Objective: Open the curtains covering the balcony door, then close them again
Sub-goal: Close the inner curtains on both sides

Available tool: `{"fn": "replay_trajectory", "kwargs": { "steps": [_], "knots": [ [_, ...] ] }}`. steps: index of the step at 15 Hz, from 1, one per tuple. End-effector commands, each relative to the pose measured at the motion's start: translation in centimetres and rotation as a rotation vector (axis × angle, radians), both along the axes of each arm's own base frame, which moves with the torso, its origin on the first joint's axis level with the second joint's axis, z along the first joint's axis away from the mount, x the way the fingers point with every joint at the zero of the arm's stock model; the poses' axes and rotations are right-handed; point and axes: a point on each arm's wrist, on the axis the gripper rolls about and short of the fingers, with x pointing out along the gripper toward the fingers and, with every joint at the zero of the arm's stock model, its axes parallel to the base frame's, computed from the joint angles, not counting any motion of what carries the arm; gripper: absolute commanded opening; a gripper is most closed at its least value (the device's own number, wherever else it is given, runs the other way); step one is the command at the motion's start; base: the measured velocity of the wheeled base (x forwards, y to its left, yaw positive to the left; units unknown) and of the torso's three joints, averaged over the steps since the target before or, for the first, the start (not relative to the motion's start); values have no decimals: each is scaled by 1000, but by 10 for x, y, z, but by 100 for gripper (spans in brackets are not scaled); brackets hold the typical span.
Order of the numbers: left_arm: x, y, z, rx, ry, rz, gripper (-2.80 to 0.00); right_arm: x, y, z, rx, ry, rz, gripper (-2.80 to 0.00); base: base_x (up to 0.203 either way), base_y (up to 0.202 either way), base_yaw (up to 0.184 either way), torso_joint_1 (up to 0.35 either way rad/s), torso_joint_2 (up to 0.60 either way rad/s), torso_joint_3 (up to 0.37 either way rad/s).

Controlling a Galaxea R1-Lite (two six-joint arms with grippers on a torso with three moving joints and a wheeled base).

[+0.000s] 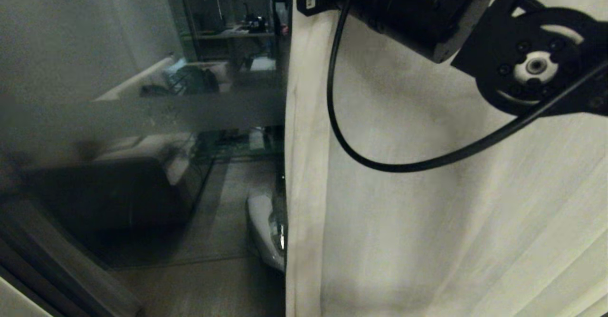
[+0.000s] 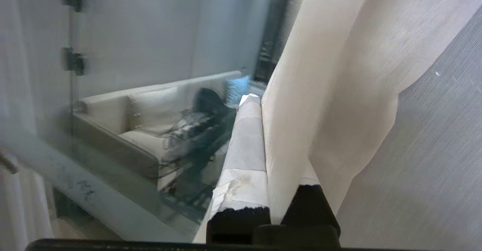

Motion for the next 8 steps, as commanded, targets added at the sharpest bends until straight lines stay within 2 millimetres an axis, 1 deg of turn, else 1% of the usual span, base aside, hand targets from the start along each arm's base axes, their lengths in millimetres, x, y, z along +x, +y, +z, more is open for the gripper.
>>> {"fn": "replay_trajectory", "kwargs": {
  "steps": [1,3,6,8],
  "knots": [
    [0,0,0,0,-1,0,-280,0,21,-16,-36,19,32,-280,0,0,0,0,0,0],
    [0,0,0,0,-1,0,-280,-7,33,-22,-48,27,62,-280,0,0,0,0,0,0],
    [0,0,0,0,-1,0,-280,-14,46,-27,-50,29,83,-280,0,0,0,0,0,0],
    [0,0,0,0,-1,0,-280,-15,48,-28,-55,22,75,-280,0,0,0,0,0,0]
  ]
}}
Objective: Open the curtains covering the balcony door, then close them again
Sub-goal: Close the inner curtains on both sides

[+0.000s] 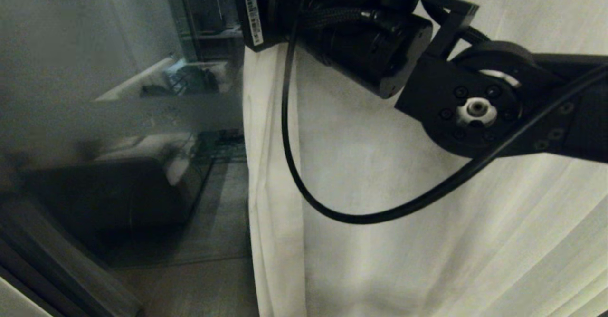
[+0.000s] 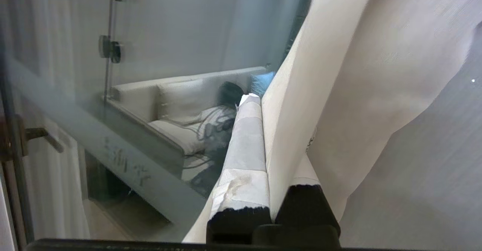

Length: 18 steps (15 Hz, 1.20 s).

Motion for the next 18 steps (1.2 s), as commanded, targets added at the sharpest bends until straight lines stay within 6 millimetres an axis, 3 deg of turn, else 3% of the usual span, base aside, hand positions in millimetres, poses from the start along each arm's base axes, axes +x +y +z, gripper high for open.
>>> {"fn": "replay_trajectory", "kwargs": {
  "steps": [1,6,12,18],
  "knots": [
    [0,0,0,0,-1,1,-280,0,4,-3,-7,3,-7,-280,0,0,0,0,0,0],
    [0,0,0,0,-1,1,-280,-3,-4,5,21,2,-53,-280,0,0,0,0,0,0],
    [0,0,0,0,-1,1,-280,-8,6,0,44,-4,-59,-280,0,0,0,0,0,0],
    [0,0,0,0,-1,1,-280,-9,3,3,38,-13,-71,-280,0,0,0,0,0,0]
  ]
}}
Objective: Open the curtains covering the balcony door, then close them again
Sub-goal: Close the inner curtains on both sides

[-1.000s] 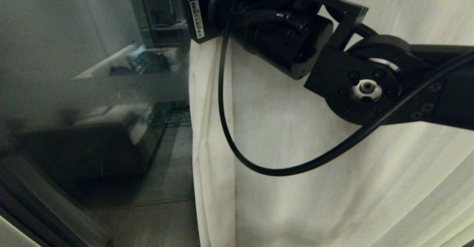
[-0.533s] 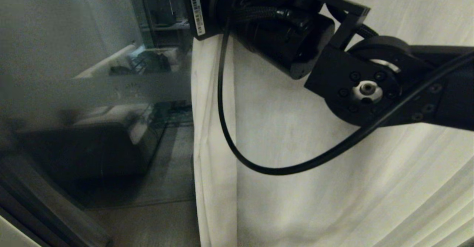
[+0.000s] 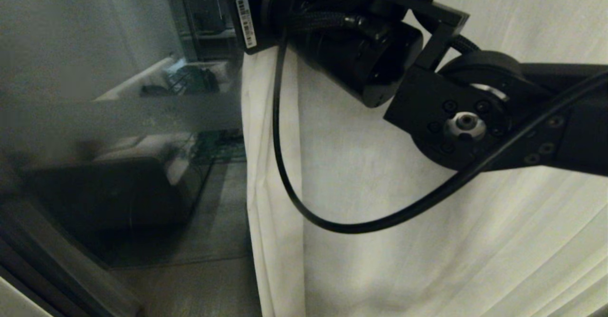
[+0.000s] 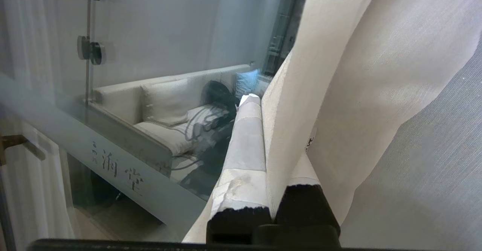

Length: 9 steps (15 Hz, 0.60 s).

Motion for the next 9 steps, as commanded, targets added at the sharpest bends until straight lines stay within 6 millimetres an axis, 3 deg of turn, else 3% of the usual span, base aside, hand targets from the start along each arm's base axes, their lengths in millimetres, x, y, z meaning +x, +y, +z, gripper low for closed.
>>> {"fn": "replay_trajectory", "kwargs": {
  "steps": [1,3,4,9],
  "knots": [
    [0,0,0,0,-1,1,-280,-2,-6,4,3,-4,-6,-280,0,0,0,0,0,0],
    [0,0,0,0,-1,1,-280,-2,-14,3,-12,6,-19,-280,0,0,0,0,0,0],
    [0,0,0,0,-1,1,-280,-3,-20,3,-17,11,-25,0,0,0,0,0,0,0],
    [0,0,0,0,-1,1,-280,-4,-50,4,-39,34,-68,0,0,0,0,0,0,0]
  ]
}}
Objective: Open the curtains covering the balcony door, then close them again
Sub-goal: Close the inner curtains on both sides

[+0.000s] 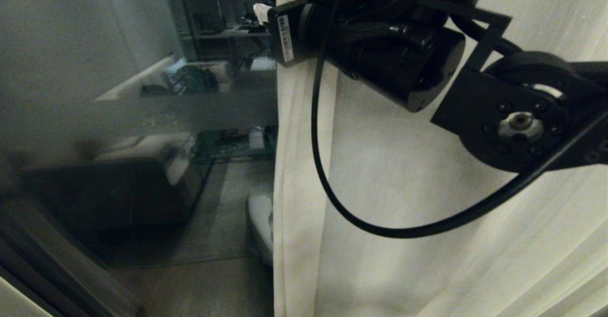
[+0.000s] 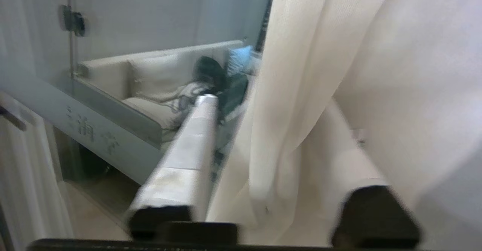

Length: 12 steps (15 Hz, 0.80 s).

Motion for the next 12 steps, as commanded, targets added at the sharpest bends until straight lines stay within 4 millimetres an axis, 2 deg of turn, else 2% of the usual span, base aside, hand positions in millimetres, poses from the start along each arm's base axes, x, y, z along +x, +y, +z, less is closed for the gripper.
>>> {"fn": "replay_trajectory", "kwargs": {
  "steps": [1,5,9,12],
  "knots": [
    [0,0,0,0,-1,0,-280,-7,-24,10,8,-9,-25,0,0,0,0,0,0,0],
    [0,0,0,0,-1,0,-280,-15,-59,10,-13,13,-73,0,0,0,0,0,0,0],
    [0,0,0,0,-1,2,-280,-33,-110,9,-44,44,-146,0,0,0,0,0,0,0],
    [0,0,0,0,-1,0,-280,-49,-145,-9,-85,101,-193,0,0,0,0,0,0,0]
  ]
}}
